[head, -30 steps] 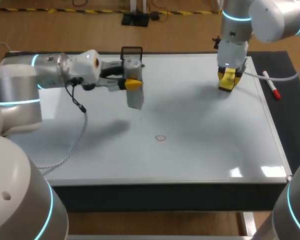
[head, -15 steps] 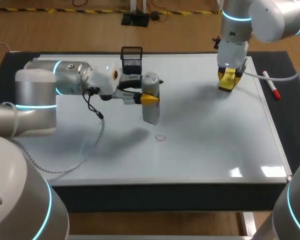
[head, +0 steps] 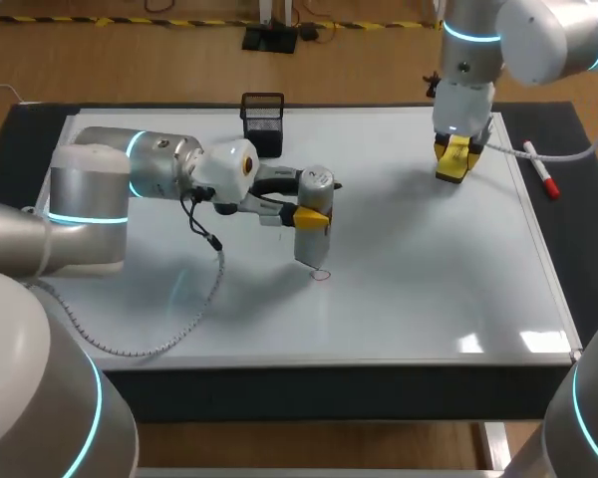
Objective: Pick up the inspection probe, press it on each red-marked spot on the whiteboard one by one, put down the probe, pick up the eraser, and wipe off all the red marks.
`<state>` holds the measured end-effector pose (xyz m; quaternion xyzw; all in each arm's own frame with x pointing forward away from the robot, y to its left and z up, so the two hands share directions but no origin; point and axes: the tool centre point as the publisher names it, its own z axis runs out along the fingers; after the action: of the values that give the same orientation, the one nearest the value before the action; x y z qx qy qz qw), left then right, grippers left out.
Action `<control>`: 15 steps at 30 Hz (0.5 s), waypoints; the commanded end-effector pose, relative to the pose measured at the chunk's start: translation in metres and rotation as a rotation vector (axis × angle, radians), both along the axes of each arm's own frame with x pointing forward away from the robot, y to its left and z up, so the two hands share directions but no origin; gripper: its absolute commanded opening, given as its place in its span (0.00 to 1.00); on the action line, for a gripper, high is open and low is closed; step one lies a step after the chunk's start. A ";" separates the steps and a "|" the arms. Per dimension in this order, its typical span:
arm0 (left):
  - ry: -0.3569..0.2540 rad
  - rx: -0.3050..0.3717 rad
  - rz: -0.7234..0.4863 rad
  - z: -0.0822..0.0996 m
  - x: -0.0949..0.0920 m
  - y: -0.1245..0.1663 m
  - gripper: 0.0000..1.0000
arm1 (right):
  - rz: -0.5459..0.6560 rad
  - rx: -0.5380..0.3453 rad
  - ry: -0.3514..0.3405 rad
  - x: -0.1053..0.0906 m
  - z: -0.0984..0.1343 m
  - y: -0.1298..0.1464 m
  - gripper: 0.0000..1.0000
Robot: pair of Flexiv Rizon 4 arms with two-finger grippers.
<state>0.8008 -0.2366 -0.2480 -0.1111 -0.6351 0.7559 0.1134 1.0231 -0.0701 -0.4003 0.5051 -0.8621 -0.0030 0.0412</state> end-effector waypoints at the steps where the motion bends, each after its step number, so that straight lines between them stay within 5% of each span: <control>1: 0.010 -0.001 -0.020 -0.007 -0.001 -0.004 0.00 | 0.001 -0.004 0.001 0.001 0.001 0.000 0.00; 15: 0.011 0.008 -0.045 -0.023 -0.008 -0.009 0.00 | 0.001 -0.004 0.001 0.001 0.001 0.000 0.00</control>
<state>0.7902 -0.2433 -0.2683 -0.1180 -0.6381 0.7495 0.1309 1.0231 -0.0702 -0.4003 0.5050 -0.8621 -0.0030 0.0412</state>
